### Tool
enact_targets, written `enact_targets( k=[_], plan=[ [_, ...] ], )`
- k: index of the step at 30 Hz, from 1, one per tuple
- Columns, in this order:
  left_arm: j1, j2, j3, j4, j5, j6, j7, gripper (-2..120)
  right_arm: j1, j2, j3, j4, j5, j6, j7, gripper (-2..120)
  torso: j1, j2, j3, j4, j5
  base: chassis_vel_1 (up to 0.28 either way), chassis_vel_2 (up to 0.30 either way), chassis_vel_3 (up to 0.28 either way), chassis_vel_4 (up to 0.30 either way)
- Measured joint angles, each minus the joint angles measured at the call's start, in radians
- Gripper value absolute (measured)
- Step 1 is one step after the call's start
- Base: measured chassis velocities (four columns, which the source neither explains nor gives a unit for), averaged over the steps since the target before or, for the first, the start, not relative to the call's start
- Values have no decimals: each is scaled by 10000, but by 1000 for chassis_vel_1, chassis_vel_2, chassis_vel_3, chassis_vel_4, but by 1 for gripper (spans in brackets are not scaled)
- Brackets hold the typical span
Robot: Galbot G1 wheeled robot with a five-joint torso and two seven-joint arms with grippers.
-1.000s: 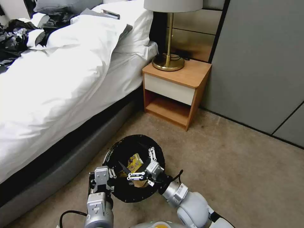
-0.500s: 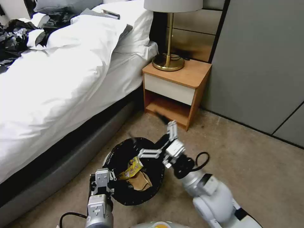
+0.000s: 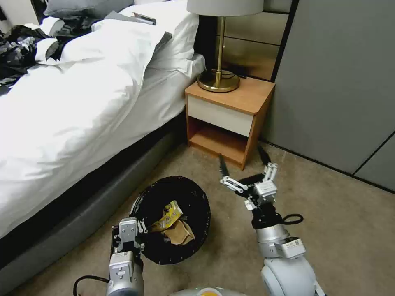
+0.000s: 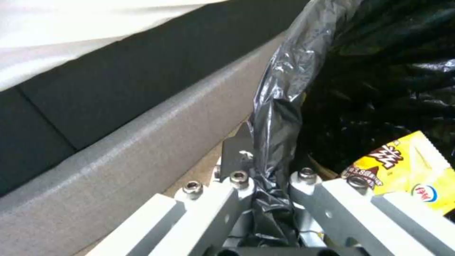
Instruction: Pick up the trash bin, then pick up the garbage from the floor and place it into the trash bin.
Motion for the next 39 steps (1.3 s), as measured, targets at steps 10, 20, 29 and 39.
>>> enact_targets(
  k=[10,20,29,39],
  plan=[
    [9,28,-38,-143,-205,15,-34,1,1,-40,268,-259,-69,95,8,100,0,0,0,1,0,0,0,0,0],
    [65,9,4,-145,-118,82,-18,1,-28,-54,295,-301,-133,169,-77,100,0,0,1,0,0,0,0,0,0],
    [160,13,16,-149,-83,52,-18,0,73,-77,229,-242,-141,122,-134,100,0,0,0,1,1,53,47,61,44],
    [189,10,38,-160,-38,12,-20,0,95,-135,221,-205,-139,78,-163,100,0,0,0,1,0,87,88,82,86]
  ],
)
